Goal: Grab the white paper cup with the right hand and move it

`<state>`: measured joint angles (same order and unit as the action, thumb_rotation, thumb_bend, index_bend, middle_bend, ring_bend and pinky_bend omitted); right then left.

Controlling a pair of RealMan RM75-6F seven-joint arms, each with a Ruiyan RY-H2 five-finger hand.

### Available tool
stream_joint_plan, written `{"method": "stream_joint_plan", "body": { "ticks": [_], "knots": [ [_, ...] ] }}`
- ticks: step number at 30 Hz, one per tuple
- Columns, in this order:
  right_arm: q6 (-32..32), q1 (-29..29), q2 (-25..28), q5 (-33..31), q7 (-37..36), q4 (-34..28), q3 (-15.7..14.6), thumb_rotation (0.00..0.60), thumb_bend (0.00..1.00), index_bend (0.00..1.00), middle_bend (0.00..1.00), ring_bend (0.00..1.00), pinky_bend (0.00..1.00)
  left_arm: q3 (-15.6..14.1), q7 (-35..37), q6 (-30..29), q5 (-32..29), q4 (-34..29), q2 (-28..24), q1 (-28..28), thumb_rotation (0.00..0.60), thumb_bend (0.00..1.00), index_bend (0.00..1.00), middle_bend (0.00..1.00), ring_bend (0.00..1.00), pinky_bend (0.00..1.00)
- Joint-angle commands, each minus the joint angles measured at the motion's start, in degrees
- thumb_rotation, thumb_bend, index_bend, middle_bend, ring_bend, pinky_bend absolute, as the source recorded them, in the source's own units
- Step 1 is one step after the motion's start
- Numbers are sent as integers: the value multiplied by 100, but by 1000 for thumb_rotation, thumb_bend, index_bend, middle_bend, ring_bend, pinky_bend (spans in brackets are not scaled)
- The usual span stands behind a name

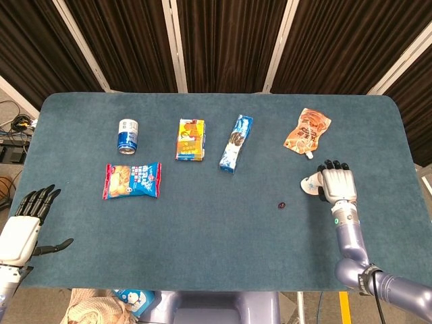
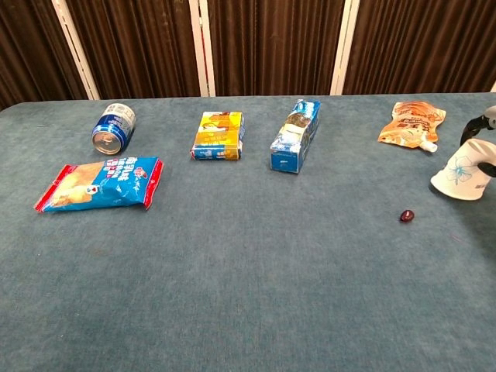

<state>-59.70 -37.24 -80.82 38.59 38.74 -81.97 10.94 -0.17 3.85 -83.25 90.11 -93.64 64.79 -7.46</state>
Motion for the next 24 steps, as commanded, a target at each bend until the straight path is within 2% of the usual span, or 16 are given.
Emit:
{"method": "stream_joint_plan", "body": {
  "ticks": [1, 5, 15, 19, 24],
  "knots": [
    [-22, 8, 19, 22, -23, -35, -9, 600, 526, 442, 202, 153, 163, 0, -6, -6, 4, 2, -1, 2, 600, 0, 0, 0, 0, 0],
    [-124, 43, 135, 166, -108, -285, -7, 600, 526, 442, 202, 153, 163, 5, -9, -17, 6, 12, 5, 2, 600, 0, 0, 0, 0, 0],
    [-622, 19, 457, 1001, -62, -1734, -35, 600, 526, 442, 202, 153, 163, -9, -82, -33, 58, 26, 38, -2, 600, 0, 0, 0, 0, 0],
    [-751, -32, 323, 1081, 102, -1956, -85, 600, 526, 442, 202, 153, 163, -5, -69, -46, 70, 42, 43, -4, 600, 0, 0, 0, 0, 0],
    [-832, -82, 37, 1045, 264, -1855, -174, 600, 526, 442, 202, 153, 163, -8, -1, -53, 89, 50, 21, -9, 600, 0, 0, 0, 0, 0]
  ]
}}
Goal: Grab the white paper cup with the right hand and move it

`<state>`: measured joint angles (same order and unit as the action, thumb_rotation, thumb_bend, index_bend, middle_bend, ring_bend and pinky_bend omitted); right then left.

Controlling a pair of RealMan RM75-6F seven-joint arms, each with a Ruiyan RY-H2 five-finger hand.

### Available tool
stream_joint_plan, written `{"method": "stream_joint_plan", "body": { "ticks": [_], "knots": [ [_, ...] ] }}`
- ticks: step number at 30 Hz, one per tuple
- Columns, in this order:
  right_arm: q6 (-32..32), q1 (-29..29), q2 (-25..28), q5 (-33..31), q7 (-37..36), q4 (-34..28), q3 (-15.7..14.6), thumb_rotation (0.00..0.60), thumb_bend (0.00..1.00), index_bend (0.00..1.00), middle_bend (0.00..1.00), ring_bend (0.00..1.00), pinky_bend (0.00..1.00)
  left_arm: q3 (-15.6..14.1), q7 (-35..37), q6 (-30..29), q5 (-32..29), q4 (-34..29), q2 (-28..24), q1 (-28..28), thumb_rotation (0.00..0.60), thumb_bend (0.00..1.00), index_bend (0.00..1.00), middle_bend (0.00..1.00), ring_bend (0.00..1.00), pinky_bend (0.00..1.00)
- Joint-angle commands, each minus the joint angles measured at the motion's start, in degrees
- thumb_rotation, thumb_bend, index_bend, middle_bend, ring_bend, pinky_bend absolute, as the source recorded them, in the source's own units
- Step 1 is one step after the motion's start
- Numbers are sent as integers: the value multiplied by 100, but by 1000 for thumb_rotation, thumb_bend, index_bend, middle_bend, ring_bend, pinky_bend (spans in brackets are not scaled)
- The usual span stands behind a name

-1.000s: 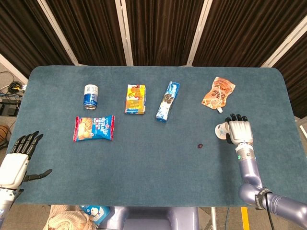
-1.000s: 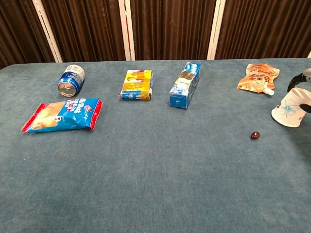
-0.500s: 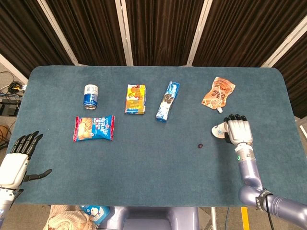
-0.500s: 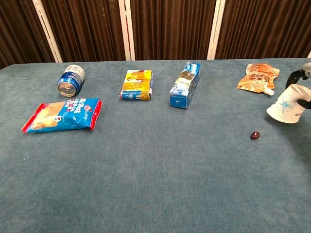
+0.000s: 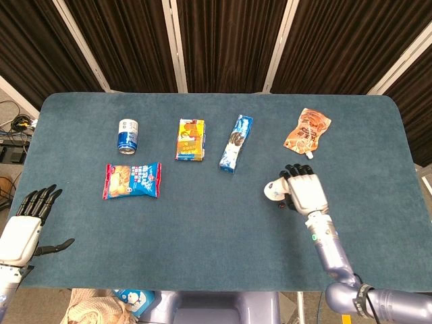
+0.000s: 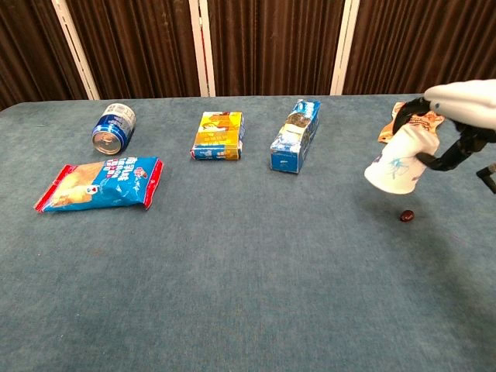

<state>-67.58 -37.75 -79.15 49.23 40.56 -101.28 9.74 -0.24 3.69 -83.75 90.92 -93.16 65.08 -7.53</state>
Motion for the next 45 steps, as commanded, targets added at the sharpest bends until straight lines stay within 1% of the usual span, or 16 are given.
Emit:
{"method": "stream_joint_plan", "body": {
  "ticks": [1, 6, 12, 22, 30, 37, 45],
  "knots": [
    [-45, -38, -178, -42, 106, 125, -72, 600, 526, 442, 202, 153, 163, -4, 29, -5, 13, 3, -13, -2, 600, 0, 0, 0, 0, 0],
    [-49, -25, -336, -102, 131, 309, -155, 600, 526, 442, 202, 153, 163, -3, 81, -1, 7, 16, -30, -4, 600, 0, 0, 0, 0, 0],
    [-17, 15, -355, -76, 67, 362, -228, 600, 526, 442, 202, 153, 163, -10, 81, 14, -1, 7, -34, -6, 600, 0, 0, 0, 0, 0],
    [-13, 114, -178, -2, 23, 266, -359, 600, 526, 442, 202, 153, 163, -31, 25, 12, 16, -1, -21, 2, 600, 0, 0, 0, 0, 0],
    [-97, 157, -90, 142, -90, 158, -314, 600, 526, 442, 202, 153, 166, -30, -3, 12, 12, -6, -11, 2, 600, 0, 0, 0, 0, 0],
    [-108, 167, 5, 35, 60, 62, -348, 600, 526, 442, 202, 153, 166, -28, 5, 11, 5, -15, -17, 4, 600, 0, 0, 0, 0, 0],
    [-116, 257, 67, -25, 96, 37, -477, 600, 527, 442, 202, 153, 166, -42, -5, 18, 17, -14, -16, 4, 600, 0, 0, 0, 0, 0]
  ]
}}
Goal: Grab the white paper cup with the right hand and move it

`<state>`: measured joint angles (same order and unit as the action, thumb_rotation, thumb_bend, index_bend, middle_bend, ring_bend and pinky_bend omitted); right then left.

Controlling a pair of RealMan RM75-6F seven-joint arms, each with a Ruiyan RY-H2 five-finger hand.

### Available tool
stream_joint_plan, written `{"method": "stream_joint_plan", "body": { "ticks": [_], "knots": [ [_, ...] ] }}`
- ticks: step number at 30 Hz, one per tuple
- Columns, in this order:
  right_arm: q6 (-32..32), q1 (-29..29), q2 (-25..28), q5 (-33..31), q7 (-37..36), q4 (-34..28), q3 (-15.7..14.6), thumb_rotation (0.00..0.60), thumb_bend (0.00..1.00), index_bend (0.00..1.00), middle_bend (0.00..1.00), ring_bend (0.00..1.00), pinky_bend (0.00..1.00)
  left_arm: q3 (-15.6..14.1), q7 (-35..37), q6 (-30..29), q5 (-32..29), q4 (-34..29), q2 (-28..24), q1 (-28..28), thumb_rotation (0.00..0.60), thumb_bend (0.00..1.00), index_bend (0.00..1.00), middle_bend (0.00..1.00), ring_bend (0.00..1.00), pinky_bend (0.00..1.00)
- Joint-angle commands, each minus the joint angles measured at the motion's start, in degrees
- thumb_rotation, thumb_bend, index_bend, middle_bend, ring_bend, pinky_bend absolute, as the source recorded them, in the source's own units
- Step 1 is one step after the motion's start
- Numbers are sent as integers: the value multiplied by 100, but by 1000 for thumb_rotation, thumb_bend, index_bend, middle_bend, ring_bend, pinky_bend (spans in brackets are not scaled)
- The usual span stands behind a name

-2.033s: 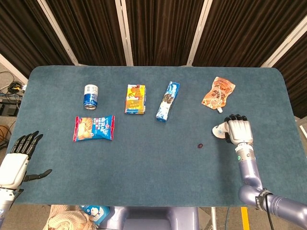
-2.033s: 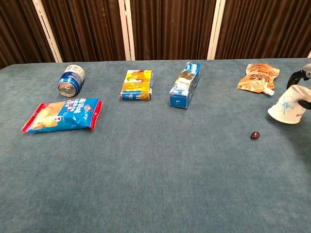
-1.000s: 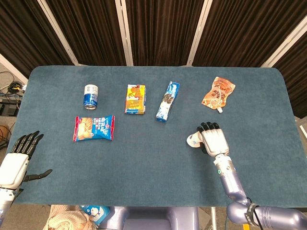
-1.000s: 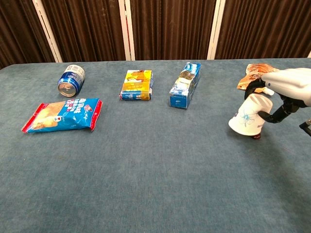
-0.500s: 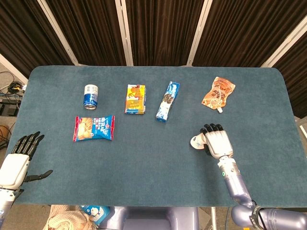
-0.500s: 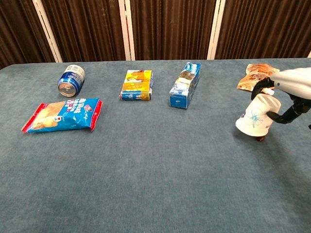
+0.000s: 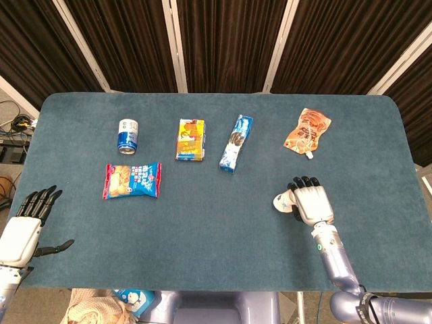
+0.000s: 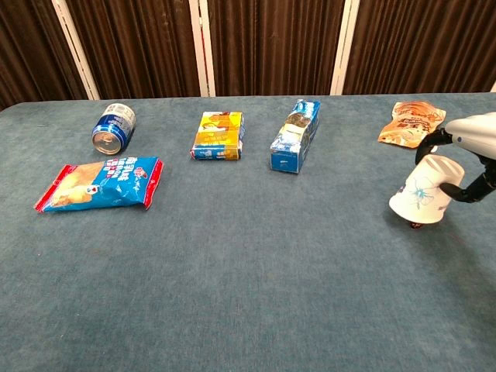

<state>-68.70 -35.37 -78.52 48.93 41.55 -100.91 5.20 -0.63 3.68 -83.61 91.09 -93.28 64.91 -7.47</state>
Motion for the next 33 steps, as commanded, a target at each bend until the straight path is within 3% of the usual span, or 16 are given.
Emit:
{"method": "stream_joint_plan", "body": {
  "ticks": [1, 8, 9, 13, 14, 17, 24, 29, 33],
  "knots": [
    [-2, 25, -1, 6, -2, 8, -35, 600, 526, 442, 202, 153, 166, -1, -9, 6, -1, -4, 1, -2, 600, 0, 0, 0, 0, 0],
    [7, 78, -91, -2, -27, 57, -102, 600, 526, 438, 201, 153, 166, -4, -35, 16, -12, -11, 8, -1, 600, 0, 0, 0, 0, 0],
    [7, 82, -104, 2, -22, 58, -112, 600, 525, 405, 200, 152, 166, -4, -36, 18, -15, -12, 8, -1, 600, 0, 0, 0, 0, 0],
    [14, 59, -147, -59, 210, 46, -199, 600, 478, 48, 78, 96, 160, 6, -36, 31, -41, -16, 7, -5, 600, 0, 0, 0, 0, 0],
    [5, 50, -151, -71, 268, 36, -210, 600, 450, 10, 45, 74, 153, 8, -35, 33, -46, -15, 6, -5, 600, 0, 0, 0, 0, 0],
    [-93, 34, -193, -37, 427, -10, -230, 600, 393, 0, 0, 31, 137, 16, -30, 28, -54, -13, 5, -5, 600, 0, 0, 0, 0, 0],
    [-448, 145, -65, 154, 450, -390, -193, 600, 373, 0, 0, 13, 127, 23, -10, -9, -42, -2, -4, 6, 600, 0, 0, 0, 0, 0],
    [-782, 439, 350, 416, 248, -788, -334, 600, 374, 0, 0, 1, 106, 28, 28, -62, -40, 0, -18, 31, 600, 0, 0, 0, 0, 0],
    [-1105, 868, 867, 952, -259, -1053, -614, 600, 373, 0, 0, 0, 101, 24, 12, -129, -6, 18, -14, 59, 600, 0, 0, 0, 0, 0]
  ]
}}
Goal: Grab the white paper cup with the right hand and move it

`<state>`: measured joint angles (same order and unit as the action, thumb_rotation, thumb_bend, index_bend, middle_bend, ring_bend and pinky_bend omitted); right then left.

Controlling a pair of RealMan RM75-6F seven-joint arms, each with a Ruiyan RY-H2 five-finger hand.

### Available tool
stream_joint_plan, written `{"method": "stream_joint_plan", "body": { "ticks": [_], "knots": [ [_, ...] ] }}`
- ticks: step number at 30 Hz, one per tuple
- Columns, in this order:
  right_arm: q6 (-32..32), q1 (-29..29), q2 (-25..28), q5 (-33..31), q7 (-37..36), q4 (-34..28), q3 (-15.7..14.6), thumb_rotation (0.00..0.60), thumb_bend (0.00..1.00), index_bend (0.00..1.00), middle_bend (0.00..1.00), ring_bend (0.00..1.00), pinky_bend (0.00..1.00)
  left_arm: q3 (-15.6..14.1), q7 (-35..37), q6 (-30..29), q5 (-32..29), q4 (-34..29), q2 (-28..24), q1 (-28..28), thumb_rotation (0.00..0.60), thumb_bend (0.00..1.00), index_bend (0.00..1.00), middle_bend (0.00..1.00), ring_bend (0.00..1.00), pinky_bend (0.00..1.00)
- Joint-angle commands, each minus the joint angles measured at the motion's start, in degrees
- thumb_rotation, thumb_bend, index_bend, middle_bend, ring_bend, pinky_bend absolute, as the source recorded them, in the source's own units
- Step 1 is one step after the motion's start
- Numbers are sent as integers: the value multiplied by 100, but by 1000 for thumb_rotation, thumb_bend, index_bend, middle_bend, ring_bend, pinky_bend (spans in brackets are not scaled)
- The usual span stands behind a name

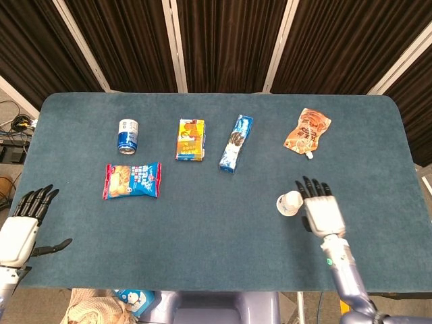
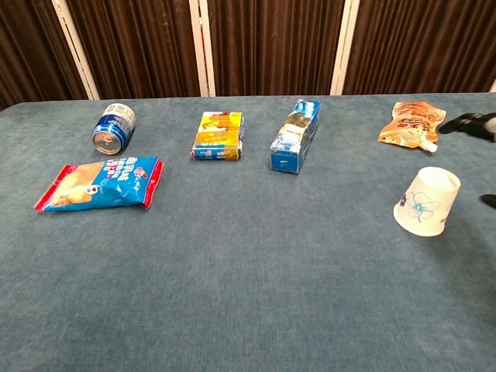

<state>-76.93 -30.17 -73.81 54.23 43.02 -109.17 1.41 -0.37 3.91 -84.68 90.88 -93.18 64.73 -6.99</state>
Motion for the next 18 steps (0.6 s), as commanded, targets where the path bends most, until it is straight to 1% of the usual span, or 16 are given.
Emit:
{"method": "stream_joint_plan", "body": {
  "ticks": [1, 2, 5, 8, 10, 13, 15, 18],
  "knots": [
    [-390, 491, 545, 594, -587, -275, -326, 600, 373, 0, 0, 0, 100, -3, -26, -42, 28, 16, 9, 18, 600, 0, 0, 0, 0, 0],
    [-445, 576, 631, 710, -702, -297, -387, 600, 372, 0, 0, 0, 98, -4, -38, -53, 34, 21, 14, 23, 600, 0, 0, 0, 0, 0],
    [-743, 1006, 996, 1275, -1251, -310, -707, 600, 372, 0, 0, 0, 87, -3, -121, -102, 53, 51, 45, 45, 600, 0, 0, 0, 0, 0],
    [-1007, 1338, 1198, 1717, -1634, -221, -963, 600, 372, 0, 0, 0, 70, 0, -199, -144, 60, 83, 71, 67, 600, 0, 0, 0, 0, 0],
    [-1282, 1647, 1313, 2132, -2022, -67, -1158, 600, 372, 0, 0, 0, 55, 7, -262, -179, 57, 110, 98, 85, 600, 0, 0, 0, 0, 0],
    [-1596, 1999, 1345, 2542, -2470, 230, -1296, 600, 372, 0, 0, 0, 37, 25, -337, -234, 72, 154, 132, 100, 600, 0, 0, 0, 0, 0],
    [-1746, 2185, 1309, 2707, -2657, 444, -1352, 600, 372, 0, 0, 0, 28, 36, -364, -262, 84, 174, 148, 105, 600, 0, 0, 0, 0, 0],
    [-1857, 2374, 1215, 2859, -2938, 695, -1321, 600, 371, 0, 0, 0, 26, 40, -375, -288, 117, 193, 171, 105, 600, 0, 0, 0, 0, 0]
  ]
}}
